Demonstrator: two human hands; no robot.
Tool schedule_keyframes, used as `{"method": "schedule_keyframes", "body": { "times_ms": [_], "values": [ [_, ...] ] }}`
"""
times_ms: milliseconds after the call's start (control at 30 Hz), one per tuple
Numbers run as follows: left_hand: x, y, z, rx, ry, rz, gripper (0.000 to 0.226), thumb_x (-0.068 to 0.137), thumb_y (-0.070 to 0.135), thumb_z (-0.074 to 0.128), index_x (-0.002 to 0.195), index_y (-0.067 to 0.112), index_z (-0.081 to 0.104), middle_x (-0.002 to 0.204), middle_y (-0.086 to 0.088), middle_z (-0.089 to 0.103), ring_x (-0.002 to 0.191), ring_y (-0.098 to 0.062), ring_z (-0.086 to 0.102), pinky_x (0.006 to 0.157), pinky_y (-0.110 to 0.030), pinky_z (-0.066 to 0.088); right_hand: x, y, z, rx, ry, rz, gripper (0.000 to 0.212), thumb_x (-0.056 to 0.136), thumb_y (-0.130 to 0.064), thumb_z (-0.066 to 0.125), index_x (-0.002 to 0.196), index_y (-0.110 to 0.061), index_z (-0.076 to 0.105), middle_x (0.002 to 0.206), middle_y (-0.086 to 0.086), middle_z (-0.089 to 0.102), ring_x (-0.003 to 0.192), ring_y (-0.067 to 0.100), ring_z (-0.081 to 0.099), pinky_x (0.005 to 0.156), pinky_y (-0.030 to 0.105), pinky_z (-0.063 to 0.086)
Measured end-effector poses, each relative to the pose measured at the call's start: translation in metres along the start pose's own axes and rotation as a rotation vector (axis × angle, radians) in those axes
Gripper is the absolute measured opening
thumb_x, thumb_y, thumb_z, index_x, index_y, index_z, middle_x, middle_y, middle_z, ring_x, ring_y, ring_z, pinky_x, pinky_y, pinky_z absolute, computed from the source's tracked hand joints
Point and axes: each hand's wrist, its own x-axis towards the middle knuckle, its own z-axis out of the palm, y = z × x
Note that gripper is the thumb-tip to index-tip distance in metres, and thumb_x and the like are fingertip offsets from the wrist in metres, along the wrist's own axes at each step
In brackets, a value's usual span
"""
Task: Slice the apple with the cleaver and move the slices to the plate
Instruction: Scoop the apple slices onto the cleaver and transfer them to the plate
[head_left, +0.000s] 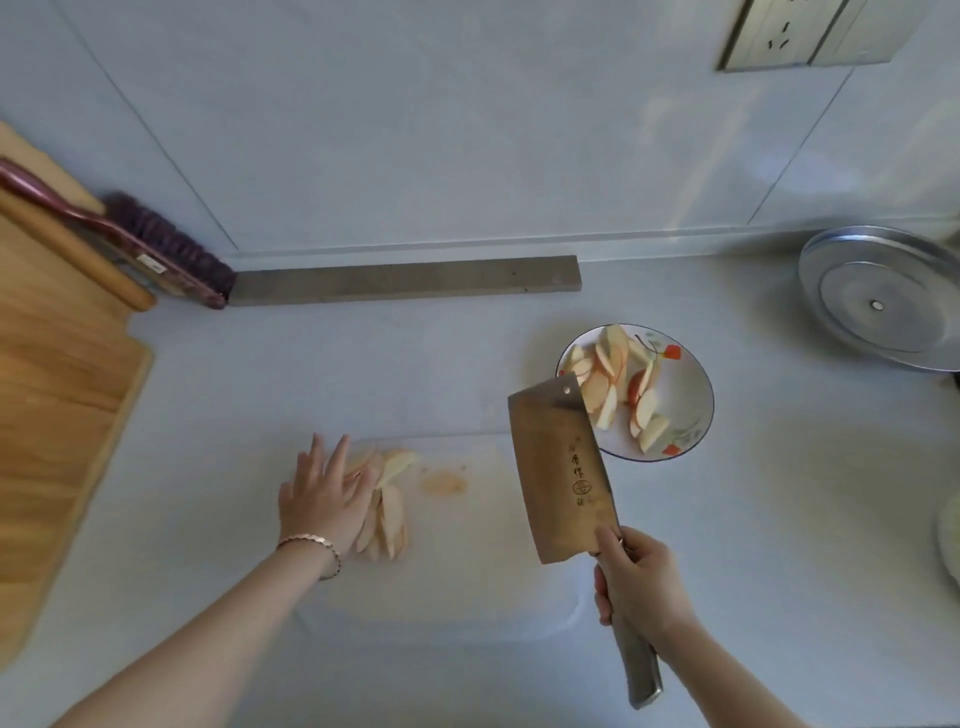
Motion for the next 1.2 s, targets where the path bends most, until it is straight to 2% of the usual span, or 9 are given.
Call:
{"method": "schedule_keyframes", "body": {
  "times_ms": [100,200,300,367,433,700,933,1067,1200],
  "values": [
    [0.006,-0.028,0.009,-0.076,-0.096,-0.017,0.081,0.077,0.071,0.017,0.146,0.03,0.022,0.158,-0.002,0.011,0.146,-0.021,0.006,0.117,-0.039,0.014,-0.007,0.016,0.025,-0.04,-0.046,0.004,0.034,0.097,-0.015,0.045,0.069,0.0,0.053,0.044,0.008,0.051,0.03,0.017,0.045,0.037,0.022,0.04],
    [0.001,-0.028,0.017,-0.077,-0.048,0.056,0.073,0.086,0.06,0.032,0.145,0.018,0.025,0.156,-0.004,0.017,0.145,-0.022,0.008,0.118,-0.037,0.011,-0.013,0.025,0.044,-0.028,-0.064,0.026,0.033,0.098,-0.015,0.045,0.069,-0.001,0.052,0.044,0.007,0.05,0.032,0.018,0.044,0.039,0.025,0.041],
    [-0.012,-0.021,0.022,-0.159,-0.034,0.144,0.084,0.08,0.062,0.041,0.145,0.012,0.024,0.155,-0.004,0.021,0.145,-0.027,0.008,0.119,-0.035,0.007,-0.019,0.029,0.065,-0.018,-0.074,0.034,0.035,0.098,-0.016,0.044,0.067,-0.002,0.052,0.045,0.008,0.05,0.033,0.018,0.045,0.039,0.025,0.043],
    [-0.019,-0.019,0.027,-0.192,-0.031,0.162,0.099,0.066,0.073,0.028,0.145,0.013,0.024,0.154,-0.002,0.022,0.145,-0.026,0.006,0.118,-0.033,0.005,-0.023,0.03,0.081,-0.017,-0.081,0.038,0.035,0.098,-0.017,0.044,0.066,-0.003,0.05,0.044,0.008,0.05,0.032,0.018,0.045,0.039,0.024,0.043],
    [-0.022,-0.017,0.031,-0.246,0.008,0.15,0.106,0.058,0.074,0.017,0.144,0.013,0.025,0.154,-0.003,0.023,0.145,-0.025,0.008,0.118,-0.032,0.006,-0.025,0.03,0.099,0.008,-0.09,0.045,0.034,0.098,-0.016,0.044,0.066,-0.004,0.048,0.043,0.008,0.049,0.032,0.018,0.045,0.039,0.025,0.043],
    [-0.027,-0.007,0.047,-0.283,0.068,0.172,0.096,0.062,0.073,0.014,0.143,0.024,0.028,0.155,-0.003,0.016,0.145,-0.027,0.004,0.118,-0.035,0.004,-0.032,0.026,0.163,0.103,-0.128,0.063,0.037,0.097,-0.013,0.044,0.06,-0.007,0.041,0.04,0.008,0.048,0.029,0.019,0.044,0.036,0.023,0.038],
    [-0.027,-0.01,0.048,-0.328,0.143,0.17,0.078,0.071,0.066,0.032,0.13,0.018,0.051,0.144,-0.013,0.038,0.136,-0.039,0.026,0.113,-0.043,0.02,-0.033,0.027,0.171,0.124,-0.096,0.076,0.035,0.097,-0.012,0.045,0.062,-0.006,0.043,0.042,0.009,0.049,0.029,0.019,0.044,0.038,0.026,0.041],
    [-0.014,-0.015,0.037,-0.35,0.089,0.128,0.064,0.075,0.059,0.061,0.131,0.031,0.047,0.155,-0.014,0.007,0.143,-0.03,0.004,0.116,-0.037,0.009,-0.039,0.03,0.167,0.083,-0.072,0.087,0.033,0.098,-0.016,0.045,0.067,-0.004,0.046,0.042,0.009,0.05,0.03,0.017,0.045,0.038,0.027,0.042],
    [0.0,-0.014,0.033,-0.349,0.032,0.184,0.08,0.075,0.059,0.062,0.142,0.03,0.027,0.156,-0.015,-0.007,0.144,-0.026,-0.012,0.118,-0.036,-0.002,-0.038,0.029,0.168,0.071,-0.066,0.083,0.033,0.098,-0.016,0.045,0.067,-0.004,0.046,0.041,0.008,0.051,0.03,0.018,0.046,0.04,0.028,0.042]
  ]
}}
